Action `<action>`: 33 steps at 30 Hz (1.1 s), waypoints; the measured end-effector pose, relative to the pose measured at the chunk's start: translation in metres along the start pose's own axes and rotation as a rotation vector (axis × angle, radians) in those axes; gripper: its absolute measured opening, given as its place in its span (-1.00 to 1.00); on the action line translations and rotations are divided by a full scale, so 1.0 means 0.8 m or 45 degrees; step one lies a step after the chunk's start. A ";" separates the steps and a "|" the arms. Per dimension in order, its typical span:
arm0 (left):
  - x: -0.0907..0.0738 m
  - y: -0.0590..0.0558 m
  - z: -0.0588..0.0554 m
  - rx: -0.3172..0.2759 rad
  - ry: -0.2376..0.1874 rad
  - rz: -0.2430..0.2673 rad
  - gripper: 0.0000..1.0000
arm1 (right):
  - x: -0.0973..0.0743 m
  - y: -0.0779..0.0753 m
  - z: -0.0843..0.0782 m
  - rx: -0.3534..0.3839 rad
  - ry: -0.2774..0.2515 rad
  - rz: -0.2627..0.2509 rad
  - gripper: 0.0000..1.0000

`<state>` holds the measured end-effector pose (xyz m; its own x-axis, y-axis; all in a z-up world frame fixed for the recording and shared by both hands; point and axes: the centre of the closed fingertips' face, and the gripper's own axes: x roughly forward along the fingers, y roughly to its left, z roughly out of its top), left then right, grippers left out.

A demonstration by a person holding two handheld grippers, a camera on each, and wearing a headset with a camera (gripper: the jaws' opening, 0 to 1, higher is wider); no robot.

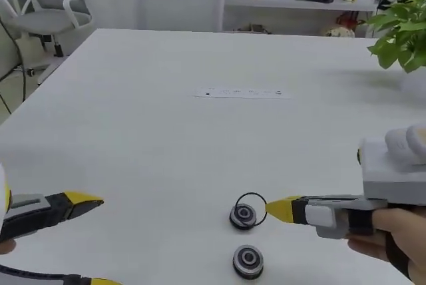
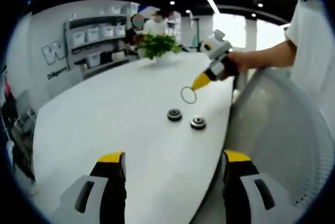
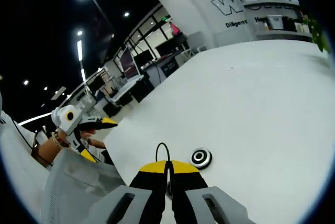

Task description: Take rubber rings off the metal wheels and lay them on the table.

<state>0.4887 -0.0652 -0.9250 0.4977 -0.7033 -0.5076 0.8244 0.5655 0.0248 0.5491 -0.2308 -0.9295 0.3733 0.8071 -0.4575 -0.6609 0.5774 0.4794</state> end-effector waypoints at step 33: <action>0.010 -0.013 -0.022 -0.065 -0.003 0.061 0.62 | 0.058 0.074 0.008 -0.194 0.134 0.159 -1.00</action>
<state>0.4792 -0.0690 -0.9447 0.5369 -0.6760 -0.5048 0.7847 0.6198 0.0046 0.5316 -0.1585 -0.9173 0.2179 0.8491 -0.4812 -0.7914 0.4423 0.4221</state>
